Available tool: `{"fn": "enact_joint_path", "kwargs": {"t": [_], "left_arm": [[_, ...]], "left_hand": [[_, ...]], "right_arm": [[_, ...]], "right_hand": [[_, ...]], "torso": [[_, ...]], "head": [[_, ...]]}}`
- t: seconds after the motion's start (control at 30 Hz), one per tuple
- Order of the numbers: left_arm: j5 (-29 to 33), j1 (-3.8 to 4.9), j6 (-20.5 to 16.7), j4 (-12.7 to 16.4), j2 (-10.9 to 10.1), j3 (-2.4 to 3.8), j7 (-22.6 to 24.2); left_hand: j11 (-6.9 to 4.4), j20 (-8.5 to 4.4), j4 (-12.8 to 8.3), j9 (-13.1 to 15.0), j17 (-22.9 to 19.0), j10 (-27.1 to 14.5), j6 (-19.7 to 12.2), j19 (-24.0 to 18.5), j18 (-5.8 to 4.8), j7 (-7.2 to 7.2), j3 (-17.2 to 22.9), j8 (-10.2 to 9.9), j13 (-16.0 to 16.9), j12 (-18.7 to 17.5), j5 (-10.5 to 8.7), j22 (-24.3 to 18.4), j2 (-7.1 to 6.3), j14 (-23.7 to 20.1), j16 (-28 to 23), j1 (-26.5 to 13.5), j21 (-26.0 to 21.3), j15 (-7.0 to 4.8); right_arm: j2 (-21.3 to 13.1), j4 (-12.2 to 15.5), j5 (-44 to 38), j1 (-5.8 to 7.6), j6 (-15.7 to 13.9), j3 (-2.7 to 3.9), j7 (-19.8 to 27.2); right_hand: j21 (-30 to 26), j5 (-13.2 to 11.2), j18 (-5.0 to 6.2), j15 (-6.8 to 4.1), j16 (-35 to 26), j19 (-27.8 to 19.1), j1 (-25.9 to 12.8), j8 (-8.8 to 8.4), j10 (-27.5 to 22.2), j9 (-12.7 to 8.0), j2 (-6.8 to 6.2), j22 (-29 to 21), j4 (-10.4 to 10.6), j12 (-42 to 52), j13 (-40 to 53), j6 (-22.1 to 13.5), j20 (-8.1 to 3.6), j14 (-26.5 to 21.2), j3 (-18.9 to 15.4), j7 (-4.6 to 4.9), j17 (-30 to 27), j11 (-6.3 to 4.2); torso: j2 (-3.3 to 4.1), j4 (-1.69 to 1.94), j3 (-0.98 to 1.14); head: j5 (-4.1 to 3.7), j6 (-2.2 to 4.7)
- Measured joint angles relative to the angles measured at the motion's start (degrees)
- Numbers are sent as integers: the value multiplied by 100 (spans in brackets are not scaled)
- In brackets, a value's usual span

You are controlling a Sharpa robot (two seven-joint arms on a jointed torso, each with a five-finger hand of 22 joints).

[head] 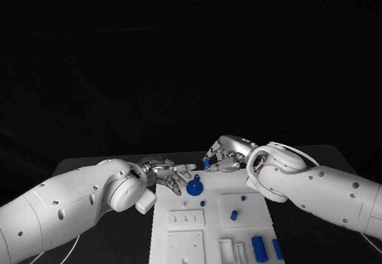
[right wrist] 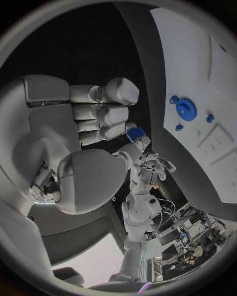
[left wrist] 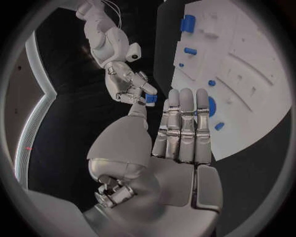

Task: Assemble the parts on the task board

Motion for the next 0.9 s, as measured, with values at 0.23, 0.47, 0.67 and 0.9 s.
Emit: {"fn": "enact_joint_path", "kwargs": {"t": [0.23, 0.47, 0.67, 0.9], "left_arm": [[-107, 0, 19, -52, 134, -20, -167], [-195, -1, 1, -58, 172, -26, -227], [-267, -2, -61, -63, 182, -26, -236], [-369, -2, -125, -58, 182, -27, -236]], "left_hand": [[-38, -11, 194, 1481, -361, -288, -338, -252, 1, -49, 168, 580, 198, 661, 147, 289, -186, -212, 665, -283, 370, -8], [-47, -1, 234, 1958, -551, -355, -379, -302, 0, -90, 207, 653, 214, 816, 267, 345, -186, -274, 874, -283, 438, -10], [-47, -21, 240, 2183, -607, -355, -394, -322, 0, -105, 167, 716, 213, 863, 484, 360, -186, -282, 923, -283, 478, -18], [-68, -21, 240, 2224, -632, -376, -393, -322, 1, -104, 167, 716, 213, 862, 484, 360, -186, -282, 945, -283, 479, -18]], "right_arm": [[188, 18, -130, 18, 159, -66, -144], [271, 41, -222, 23, 272, -144, -210], [300, 57, -276, 28, 368, -194, -247], [347, 50, -313, 28, 448, -233, -275]], "right_hand": [[0, 56, 1, 0, 0, 0, 0, 0, -2, -2, 0, 0, 23, 0, 0, -3, 0, 0, -23, 2, -1, -1], [0, 89, 0, 0, 0, 0, 0, 0, -21, -3, 0, -1, 40, 0, -6, -8, 0, 0, -40, 6, -1, -21], [0, 89, 0, 0, 0, 0, -5, -1, -21, -1, -5, -1, 39, 0, -6, -11, 0, 0, -40, 10, -1, -20], [0, 122, 0, 0, 0, 0, -5, -3, -21, 3, -5, -1, 39, 0, -6, -14, 0, 0, -40, 12, -2, -20]], "torso": [[-31, -7, -3], [-31, -10, -2], [-24, -3, -5], [-19, 3, -5]], "head": [[-12, -26], [-35, -30], [-42, -28], [-40, -48]]}}
